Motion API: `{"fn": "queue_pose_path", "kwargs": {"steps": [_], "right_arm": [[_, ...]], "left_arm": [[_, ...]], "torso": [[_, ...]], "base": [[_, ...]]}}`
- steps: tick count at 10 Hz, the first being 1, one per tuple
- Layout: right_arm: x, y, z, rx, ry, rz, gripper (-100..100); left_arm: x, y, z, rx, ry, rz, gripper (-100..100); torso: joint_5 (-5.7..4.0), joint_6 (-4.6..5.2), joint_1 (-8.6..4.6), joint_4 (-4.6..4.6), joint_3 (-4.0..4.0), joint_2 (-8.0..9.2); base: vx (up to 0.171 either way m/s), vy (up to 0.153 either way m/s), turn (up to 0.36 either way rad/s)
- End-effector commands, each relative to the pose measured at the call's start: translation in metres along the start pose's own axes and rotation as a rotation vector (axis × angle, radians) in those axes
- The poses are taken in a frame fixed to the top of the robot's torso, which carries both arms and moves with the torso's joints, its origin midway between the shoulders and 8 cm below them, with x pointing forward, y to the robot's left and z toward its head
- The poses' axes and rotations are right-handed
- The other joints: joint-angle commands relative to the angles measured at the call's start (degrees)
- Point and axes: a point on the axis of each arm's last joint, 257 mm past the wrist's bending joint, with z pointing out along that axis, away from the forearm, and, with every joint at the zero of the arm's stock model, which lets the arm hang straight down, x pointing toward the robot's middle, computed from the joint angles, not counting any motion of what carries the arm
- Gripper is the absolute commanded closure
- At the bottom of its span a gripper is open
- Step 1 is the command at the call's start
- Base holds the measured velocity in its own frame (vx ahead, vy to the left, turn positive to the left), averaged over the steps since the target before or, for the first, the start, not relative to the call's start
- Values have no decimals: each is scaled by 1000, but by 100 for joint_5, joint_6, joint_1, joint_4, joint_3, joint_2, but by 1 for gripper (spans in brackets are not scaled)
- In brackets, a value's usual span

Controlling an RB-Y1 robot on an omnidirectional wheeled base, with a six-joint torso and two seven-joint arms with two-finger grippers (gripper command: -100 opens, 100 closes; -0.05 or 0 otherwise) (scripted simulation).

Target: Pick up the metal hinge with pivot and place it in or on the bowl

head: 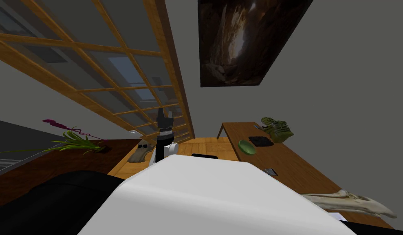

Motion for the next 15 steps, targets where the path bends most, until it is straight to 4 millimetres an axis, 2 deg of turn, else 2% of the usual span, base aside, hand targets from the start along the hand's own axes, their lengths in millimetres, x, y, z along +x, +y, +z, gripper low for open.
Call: {"fn": "queue_pose_path", "kwargs": {"steps": [1, 6, 9, 10, 11, 12, 13, 14, 15], "right_arm": [[0, -9, 3, 20, -15, -21, -100], [-3, -45, 6, 91, -58, -105, -100], [-8, -75, 6, 150, -101, -183, -100], [-8, -82, 5, 163, -108, -201, -100], [-8, -77, 8, 153, -102, -191, -100], [-8, -78, 7, 156, -104, -191, 0], [-6, -72, 6, 172, -102, -178, -100], [-5, -74, 6, 179, -97, -172, -100], [-5, -66, 4, 189, -101, -168, -100]], "left_arm": [[0, 0, 0, 0, 0, 0, 0], [0, 0, 0, 0, 0, 0, 0], [0, 0, 0, 0, 0, 0, 0], [0, 0, 0, 0, 0, 0, 0], [0, 0, 0, 0, 0, 0, 0], [0, 0, 0, 0, 0, 0, 0], [0, 0, 0, 0, 0, 0, 0], [0, 0, 0, 0, 0, 0, 0], [0, 0, 0, 0, 0, 0, 0]], "torso": [[0, 0, 0, 0, 0, 0], [0, 1, 0, 1, 1, 3], [-2, 2, -8, -1, -3, -5], [-2, 3, -8, -2, -4, -5], [-2, 4, -5, -2, -3, -5], [0, 6, 3, -1, 1, 3], [1, 6, 8, 1, 5, 10], [0, 1, 1, 6, 16, 31], [-2, 7, -6, 8, 23, 42]], "base": [[39, -18, 151], [28, -19, 140], [52, -40, 234], [51, -38, 158], [23, -18, 24], [0, 0, 0], [-67, -30, 235], [-89, -51, 121], [-111, -47, 191]]}}
